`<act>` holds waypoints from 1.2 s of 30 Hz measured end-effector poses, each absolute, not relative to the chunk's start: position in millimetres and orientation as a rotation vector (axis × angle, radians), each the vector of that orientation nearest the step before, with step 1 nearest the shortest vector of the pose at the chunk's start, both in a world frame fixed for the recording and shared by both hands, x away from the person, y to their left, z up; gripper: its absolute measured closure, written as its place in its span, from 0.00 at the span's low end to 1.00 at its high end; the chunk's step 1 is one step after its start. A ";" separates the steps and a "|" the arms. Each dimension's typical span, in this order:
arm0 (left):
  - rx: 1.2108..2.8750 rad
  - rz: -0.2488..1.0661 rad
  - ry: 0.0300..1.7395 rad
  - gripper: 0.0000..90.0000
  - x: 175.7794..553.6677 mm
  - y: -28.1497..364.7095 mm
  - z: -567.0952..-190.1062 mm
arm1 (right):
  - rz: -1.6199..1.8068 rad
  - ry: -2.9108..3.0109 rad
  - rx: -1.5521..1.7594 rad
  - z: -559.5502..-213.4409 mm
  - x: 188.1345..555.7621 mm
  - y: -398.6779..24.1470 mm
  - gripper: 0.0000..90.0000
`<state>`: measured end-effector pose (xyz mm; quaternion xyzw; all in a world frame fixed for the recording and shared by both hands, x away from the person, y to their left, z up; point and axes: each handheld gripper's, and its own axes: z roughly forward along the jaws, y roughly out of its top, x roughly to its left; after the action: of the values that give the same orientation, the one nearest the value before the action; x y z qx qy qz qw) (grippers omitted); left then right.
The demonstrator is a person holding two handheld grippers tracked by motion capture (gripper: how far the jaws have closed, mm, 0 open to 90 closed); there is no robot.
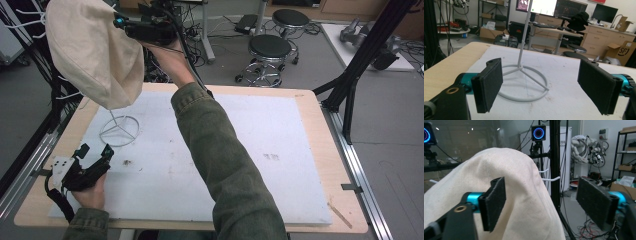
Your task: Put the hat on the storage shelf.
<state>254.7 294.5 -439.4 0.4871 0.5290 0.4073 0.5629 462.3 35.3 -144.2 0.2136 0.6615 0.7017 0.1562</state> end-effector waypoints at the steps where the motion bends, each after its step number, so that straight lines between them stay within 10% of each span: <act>1: 1.148 0.961 1.246 0.23 254.7 294.8 -439.4 | 2.009 1.888 0.610 -144.3 461.5 32.7 0.22; 36: 1.135 0.949 1.245 0.23 255.9 292.4 -439.8 | 1.895 1.765 0.726 -187.2 404.1 -81.6 0.13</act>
<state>255.9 292.4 -439.8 0.4832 0.5298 0.4041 0.5679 404.1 -81.6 -187.2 0.2631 0.6394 0.6868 0.2242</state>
